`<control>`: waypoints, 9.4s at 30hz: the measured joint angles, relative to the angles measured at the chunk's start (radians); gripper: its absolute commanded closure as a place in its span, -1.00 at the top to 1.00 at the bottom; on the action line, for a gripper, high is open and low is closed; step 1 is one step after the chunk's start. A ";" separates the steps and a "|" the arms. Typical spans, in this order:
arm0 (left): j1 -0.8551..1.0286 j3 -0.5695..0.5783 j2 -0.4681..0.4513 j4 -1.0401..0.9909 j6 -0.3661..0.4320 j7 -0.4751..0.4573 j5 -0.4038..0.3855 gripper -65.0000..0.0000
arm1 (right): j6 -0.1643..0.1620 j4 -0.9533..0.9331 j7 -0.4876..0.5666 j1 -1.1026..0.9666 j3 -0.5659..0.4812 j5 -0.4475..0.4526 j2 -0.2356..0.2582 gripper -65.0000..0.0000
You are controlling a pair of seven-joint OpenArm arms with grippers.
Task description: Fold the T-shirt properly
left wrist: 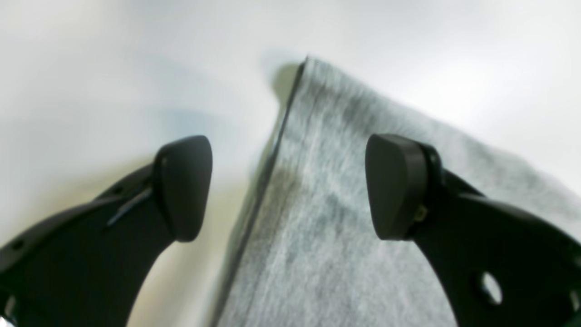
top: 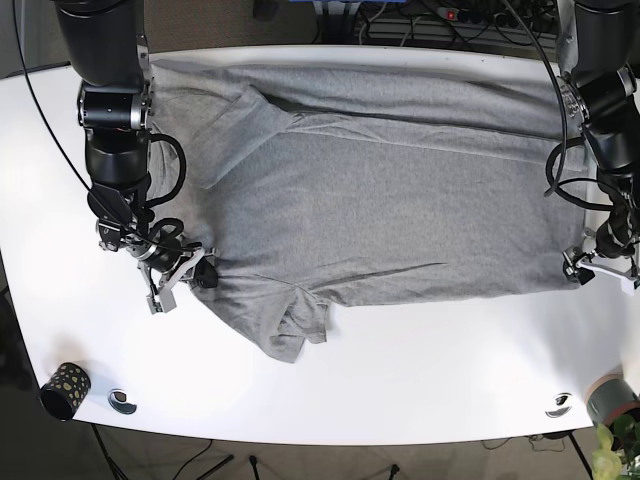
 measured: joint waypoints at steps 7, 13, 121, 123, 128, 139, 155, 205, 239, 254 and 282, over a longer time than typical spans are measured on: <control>-0.069 0.127 -0.003 -0.130 -0.004 -0.087 -0.006 0.51 | 0.000 0.000 0.000 0.000 0.000 0.000 0.000 -0.90; -0.069 0.198 -0.003 -0.126 -0.003 -0.109 -0.008 0.14 | 0.000 0.000 0.000 0.000 0.000 0.000 0.000 -0.90; 0.893 -0.176 0.008 0.975 -0.138 0.149 -0.227 0.08 | 0.006 1.324 -0.683 -0.890 0.634 -0.008 -0.151 0.41; 0.894 -0.177 0.008 0.983 -0.137 0.155 -0.226 0.06 | 0.007 1.345 -0.700 -0.888 0.657 -0.011 -0.158 0.41; 0.894 -0.175 0.008 1.066 -0.137 0.159 -0.229 0.06 | 0.005 1.411 -0.702 -0.871 0.658 -0.011 -0.177 0.41; 0.832 -0.068 0.061 1.099 -0.138 0.154 -0.211 0.06 | 0.004 1.357 -0.780 -0.701 0.486 -0.017 -0.202 0.41; 0.837 -0.003 0.066 1.009 -0.140 0.158 -0.109 0.06 | 0.003 0.929 -0.780 -0.446 0.336 -0.019 -0.153 0.41; 0.827 -0.001 0.061 0.890 -0.147 0.121 -0.123 0.06 | 0.005 1.469 -0.787 -0.830 0.472 -0.012 -0.252 -1.00; 0.801 -0.056 0.130 1.022 -0.146 0.154 -0.112 0.08 | 0.005 1.437 -0.776 -0.935 0.442 0.048 -0.278 0.19; 0.653 -0.059 0.095 0.711 -0.161 0.097 -0.146 0.08 | 0.019 1.125 -0.615 -0.716 0.444 -0.061 -0.279 0.19; 0.592 -0.329 0.118 0.649 -0.240 0.322 -0.262 0.69 | 0.015 1.102 -0.626 -0.675 0.438 -0.090 -0.283 0.19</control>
